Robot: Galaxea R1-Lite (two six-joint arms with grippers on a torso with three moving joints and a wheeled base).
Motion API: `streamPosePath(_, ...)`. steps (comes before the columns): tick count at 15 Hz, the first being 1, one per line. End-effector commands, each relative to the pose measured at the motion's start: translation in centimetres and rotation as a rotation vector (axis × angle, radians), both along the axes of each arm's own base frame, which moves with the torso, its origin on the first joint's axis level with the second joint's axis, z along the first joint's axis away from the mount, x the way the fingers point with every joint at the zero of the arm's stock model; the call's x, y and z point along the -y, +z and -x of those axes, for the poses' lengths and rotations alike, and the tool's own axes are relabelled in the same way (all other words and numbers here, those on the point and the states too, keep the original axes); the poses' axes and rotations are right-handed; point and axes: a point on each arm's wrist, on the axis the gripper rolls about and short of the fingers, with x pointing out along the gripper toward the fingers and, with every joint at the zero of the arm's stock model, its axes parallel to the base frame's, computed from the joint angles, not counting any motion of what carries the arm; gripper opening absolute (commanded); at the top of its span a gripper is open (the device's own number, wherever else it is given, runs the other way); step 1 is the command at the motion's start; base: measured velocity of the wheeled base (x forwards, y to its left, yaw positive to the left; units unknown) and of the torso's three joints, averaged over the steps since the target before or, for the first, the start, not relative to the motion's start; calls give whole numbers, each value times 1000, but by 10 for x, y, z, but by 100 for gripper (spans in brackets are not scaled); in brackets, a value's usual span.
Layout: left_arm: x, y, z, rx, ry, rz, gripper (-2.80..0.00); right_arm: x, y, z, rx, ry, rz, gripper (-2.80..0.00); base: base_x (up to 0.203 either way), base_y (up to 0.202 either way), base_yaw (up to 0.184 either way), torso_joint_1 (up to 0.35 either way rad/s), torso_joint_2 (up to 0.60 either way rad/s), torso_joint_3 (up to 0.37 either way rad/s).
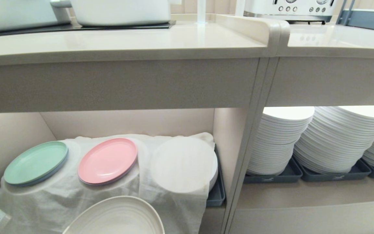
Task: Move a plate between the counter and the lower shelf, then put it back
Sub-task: Put the plate
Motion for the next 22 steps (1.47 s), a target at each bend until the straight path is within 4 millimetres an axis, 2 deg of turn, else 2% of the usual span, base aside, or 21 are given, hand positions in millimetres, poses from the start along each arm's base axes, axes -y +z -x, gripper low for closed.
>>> streamPosePath(1, -1, 0, 1, 1, 4, 4, -280, 0, 0, 0, 0, 0, 0, -280, 0, 0, 0, 0, 0, 0)
streamPosePath(22, -2, 0, 5, 4, -9, 5, -280, 0, 0, 0, 0, 0, 0, -280, 0, 0, 0, 0, 0, 0)
